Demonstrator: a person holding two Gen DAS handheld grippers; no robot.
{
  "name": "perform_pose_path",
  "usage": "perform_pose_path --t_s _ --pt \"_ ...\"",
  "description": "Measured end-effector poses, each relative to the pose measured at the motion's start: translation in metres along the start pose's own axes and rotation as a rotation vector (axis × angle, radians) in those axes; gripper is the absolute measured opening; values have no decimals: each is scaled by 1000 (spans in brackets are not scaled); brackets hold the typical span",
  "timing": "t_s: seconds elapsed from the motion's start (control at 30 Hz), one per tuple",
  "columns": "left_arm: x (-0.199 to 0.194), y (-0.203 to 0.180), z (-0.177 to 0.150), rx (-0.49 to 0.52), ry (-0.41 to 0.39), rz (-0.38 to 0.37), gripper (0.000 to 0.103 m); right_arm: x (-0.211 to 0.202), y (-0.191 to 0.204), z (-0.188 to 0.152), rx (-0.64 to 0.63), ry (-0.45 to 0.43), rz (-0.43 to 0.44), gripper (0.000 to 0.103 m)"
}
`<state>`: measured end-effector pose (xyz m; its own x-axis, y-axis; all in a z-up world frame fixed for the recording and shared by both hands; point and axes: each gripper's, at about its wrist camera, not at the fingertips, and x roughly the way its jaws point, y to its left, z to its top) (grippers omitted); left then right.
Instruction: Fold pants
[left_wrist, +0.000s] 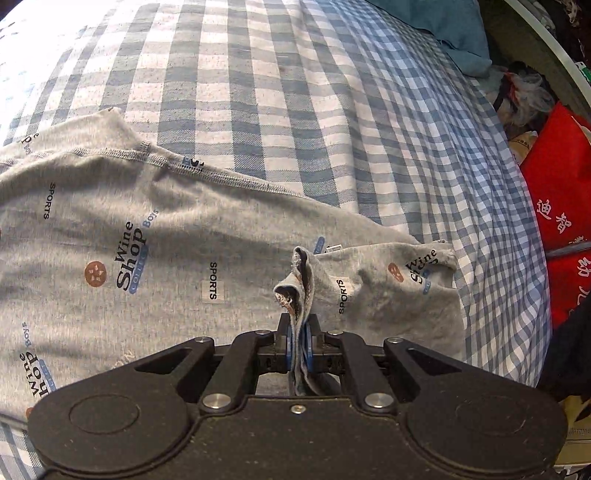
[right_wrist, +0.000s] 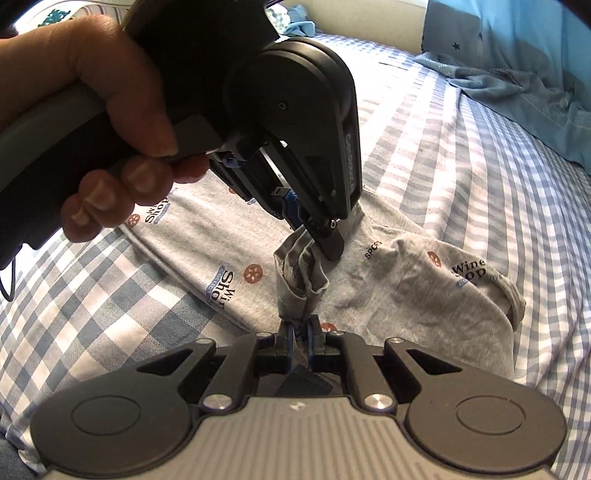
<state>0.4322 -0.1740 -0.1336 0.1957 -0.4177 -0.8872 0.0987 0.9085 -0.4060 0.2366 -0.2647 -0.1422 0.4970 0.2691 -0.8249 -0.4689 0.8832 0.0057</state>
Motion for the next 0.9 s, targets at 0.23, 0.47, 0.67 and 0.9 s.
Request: perform_pose_path --t_s 0.23,0.47,0.67,0.9 --pt "5 5 -2 -10 11 15 10 -3 -10 -3 35 -10 17 21" --pt "8 16 -7 -57 20 -8 42 -20 -39 -11 61 -25 30 68" --pt "-14 9 -23 -65 -53 74 87 -44 -111 -20 92 -59 -22 101" --pt "-32 -33 -66 -203 -175 130 102 -31 -208 -15 -15 -40 -16 103"
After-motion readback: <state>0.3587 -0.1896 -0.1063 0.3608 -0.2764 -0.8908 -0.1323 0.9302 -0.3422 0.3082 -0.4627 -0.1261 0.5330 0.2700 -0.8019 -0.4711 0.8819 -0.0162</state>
